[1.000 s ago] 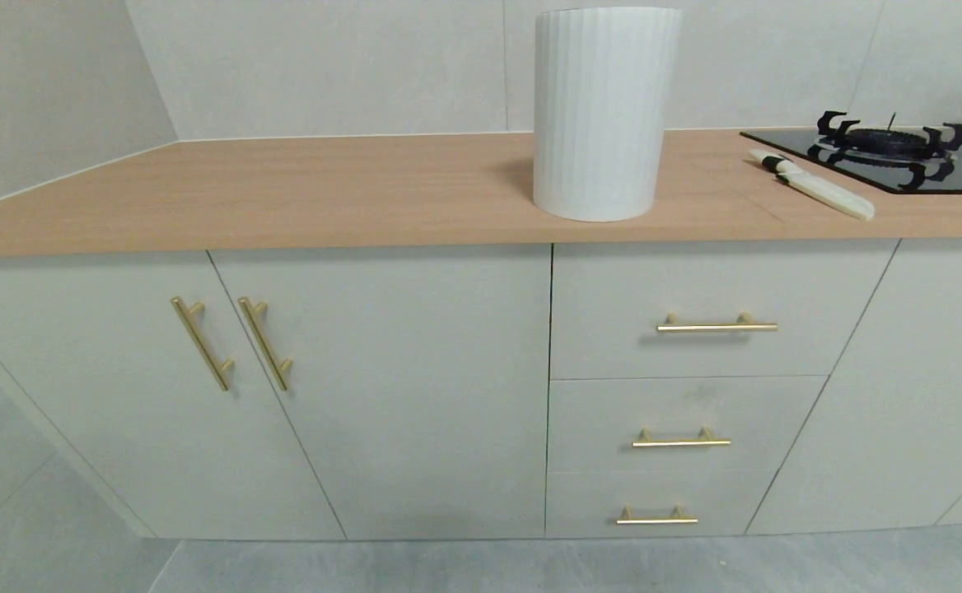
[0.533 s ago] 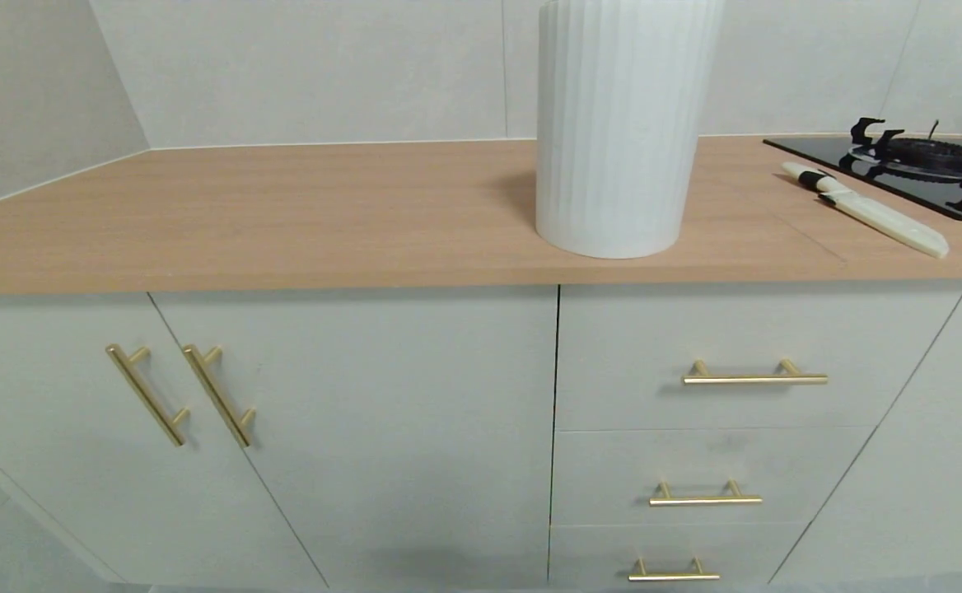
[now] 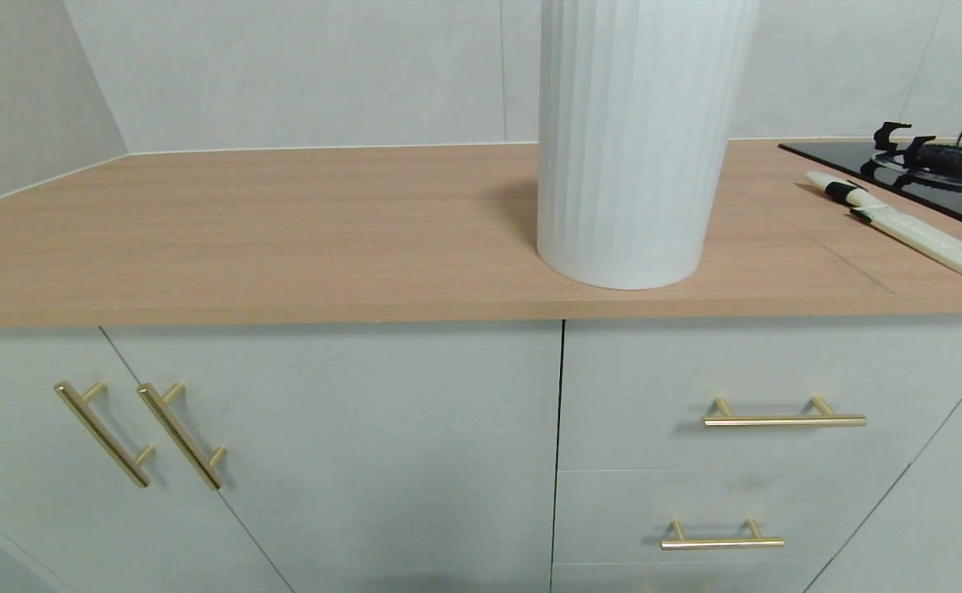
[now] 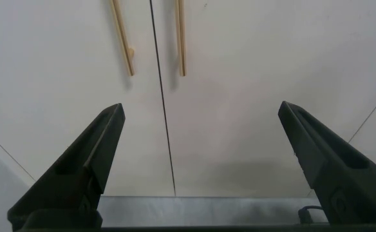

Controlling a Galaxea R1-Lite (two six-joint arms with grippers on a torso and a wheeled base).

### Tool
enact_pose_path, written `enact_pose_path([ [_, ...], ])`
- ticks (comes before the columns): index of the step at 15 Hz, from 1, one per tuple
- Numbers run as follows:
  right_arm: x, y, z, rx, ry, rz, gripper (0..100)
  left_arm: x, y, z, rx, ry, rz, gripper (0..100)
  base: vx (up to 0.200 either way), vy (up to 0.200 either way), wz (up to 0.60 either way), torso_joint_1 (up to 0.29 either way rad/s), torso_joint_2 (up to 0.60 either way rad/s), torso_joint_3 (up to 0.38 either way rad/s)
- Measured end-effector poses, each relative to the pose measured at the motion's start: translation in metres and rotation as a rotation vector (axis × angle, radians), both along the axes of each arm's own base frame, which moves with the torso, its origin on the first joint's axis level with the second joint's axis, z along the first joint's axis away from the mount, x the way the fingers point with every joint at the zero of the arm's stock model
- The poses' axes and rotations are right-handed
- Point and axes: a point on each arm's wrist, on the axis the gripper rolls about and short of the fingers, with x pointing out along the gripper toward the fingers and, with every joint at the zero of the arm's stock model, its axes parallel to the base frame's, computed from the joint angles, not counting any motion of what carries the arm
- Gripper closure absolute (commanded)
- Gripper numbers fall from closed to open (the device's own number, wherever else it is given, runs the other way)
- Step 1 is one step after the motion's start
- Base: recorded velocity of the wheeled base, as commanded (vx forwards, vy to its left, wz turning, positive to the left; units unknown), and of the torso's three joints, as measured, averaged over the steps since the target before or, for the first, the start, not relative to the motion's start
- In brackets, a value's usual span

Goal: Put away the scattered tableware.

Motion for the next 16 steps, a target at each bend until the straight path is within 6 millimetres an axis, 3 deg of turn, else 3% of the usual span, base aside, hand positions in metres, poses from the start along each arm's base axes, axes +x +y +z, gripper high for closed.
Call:
enact_pose_path([
  [3,0.0,0.0,0.0,0.0,0.0,0.0,0,0.0,0.0,0.0,0.0,0.0,0.0,0,0.0,0.0,0.0,0.0,0.0,0.0],
  [11,0.0,0.0,0.0001,0.0,0.0,0.0,0,0.0,0.0,0.0,0.001,0.0,0.0,0,0.0,-0.2,0.0,0.001,0.0,0.0],
  [16,0.0,0.0,0.0001,0.0,0.0,-0.001,0,0.0,0.0,0.0,0.0,0.0,-0.001,0,0.0,0.0,0.0,0.0,0.0,0.0],
])
